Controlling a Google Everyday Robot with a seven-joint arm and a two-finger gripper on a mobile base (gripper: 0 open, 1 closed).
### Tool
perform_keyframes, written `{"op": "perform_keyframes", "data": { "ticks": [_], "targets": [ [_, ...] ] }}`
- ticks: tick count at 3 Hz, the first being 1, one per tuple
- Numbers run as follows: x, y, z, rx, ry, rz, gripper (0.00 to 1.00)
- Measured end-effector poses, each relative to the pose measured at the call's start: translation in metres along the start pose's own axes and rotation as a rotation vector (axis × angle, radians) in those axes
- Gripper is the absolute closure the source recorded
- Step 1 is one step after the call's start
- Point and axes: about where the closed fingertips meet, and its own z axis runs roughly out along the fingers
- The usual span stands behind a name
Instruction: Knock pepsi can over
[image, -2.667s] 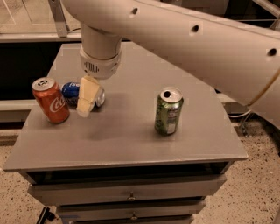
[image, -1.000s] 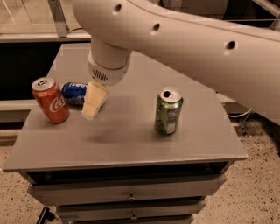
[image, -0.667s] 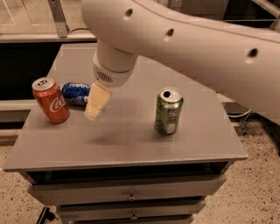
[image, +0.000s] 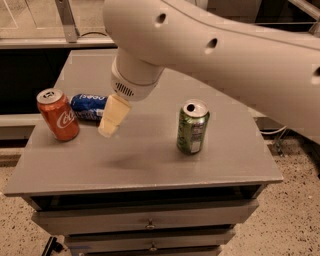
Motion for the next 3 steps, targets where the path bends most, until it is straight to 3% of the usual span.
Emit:
{"op": "perform_keyframes", "data": {
  "ticks": [3],
  "targets": [
    [0.01, -0.05, -0.047, 0.054, 0.0, -0.032, 0.0]
  ]
}}
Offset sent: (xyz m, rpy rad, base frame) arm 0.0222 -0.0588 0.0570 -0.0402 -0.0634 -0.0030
